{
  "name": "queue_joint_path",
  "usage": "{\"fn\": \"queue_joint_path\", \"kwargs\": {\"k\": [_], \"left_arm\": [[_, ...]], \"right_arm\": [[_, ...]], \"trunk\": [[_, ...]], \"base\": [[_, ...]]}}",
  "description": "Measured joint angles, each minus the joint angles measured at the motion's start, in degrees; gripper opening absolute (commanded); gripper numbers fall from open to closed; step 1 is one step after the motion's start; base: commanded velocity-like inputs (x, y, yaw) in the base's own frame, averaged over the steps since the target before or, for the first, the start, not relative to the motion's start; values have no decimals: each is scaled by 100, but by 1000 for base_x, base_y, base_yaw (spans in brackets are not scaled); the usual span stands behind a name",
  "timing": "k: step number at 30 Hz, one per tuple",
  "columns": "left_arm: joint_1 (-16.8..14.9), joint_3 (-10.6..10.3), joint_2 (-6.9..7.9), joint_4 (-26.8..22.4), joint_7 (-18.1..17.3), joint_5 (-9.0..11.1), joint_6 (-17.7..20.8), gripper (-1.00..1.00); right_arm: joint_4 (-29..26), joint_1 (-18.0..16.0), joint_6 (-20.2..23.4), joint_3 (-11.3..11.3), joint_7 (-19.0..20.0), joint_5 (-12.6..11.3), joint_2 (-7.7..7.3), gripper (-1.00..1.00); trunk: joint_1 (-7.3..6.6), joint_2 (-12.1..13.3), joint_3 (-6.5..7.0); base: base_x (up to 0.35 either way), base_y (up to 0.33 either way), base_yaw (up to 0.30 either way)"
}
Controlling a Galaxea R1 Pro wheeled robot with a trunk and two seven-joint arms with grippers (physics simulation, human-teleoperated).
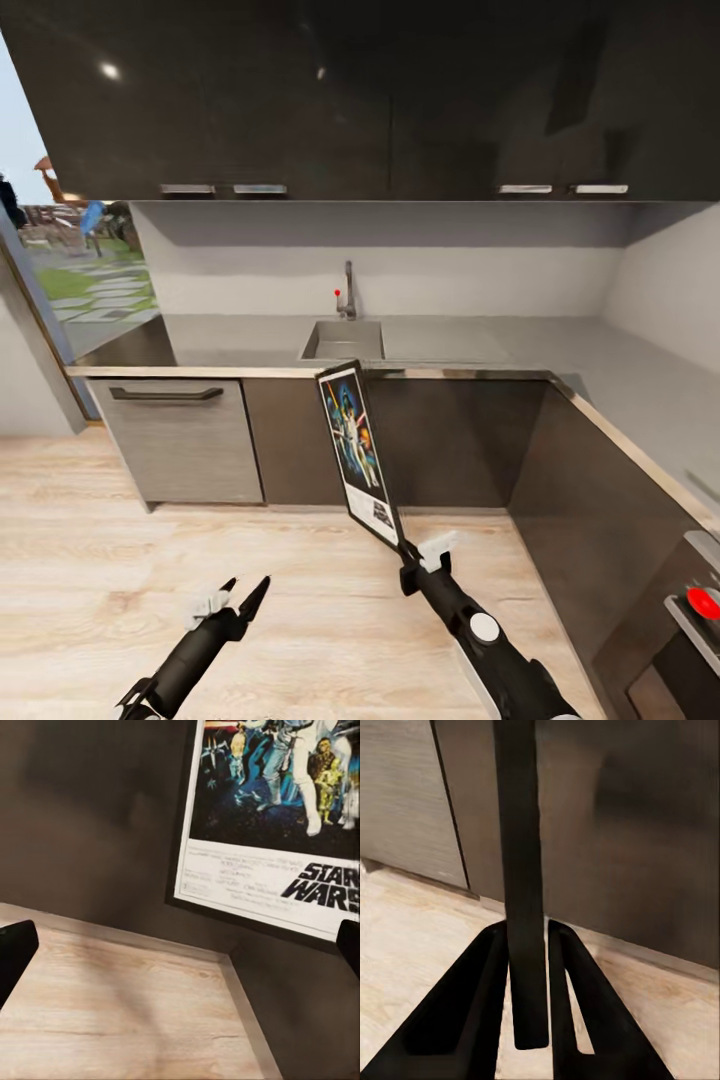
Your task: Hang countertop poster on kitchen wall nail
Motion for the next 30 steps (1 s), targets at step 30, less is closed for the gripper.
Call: {"fn": "queue_joint_path", "kwargs": {"k": [30], "left_arm": [[-2, 284, 18, 584, -593, 446, 22, 100]], "right_arm": [[-1039, 39, 753, 0, 576, -167, 35, -100]], "trunk": [[-197, 360, 161]], "base": [[0, 0, 118]]}}
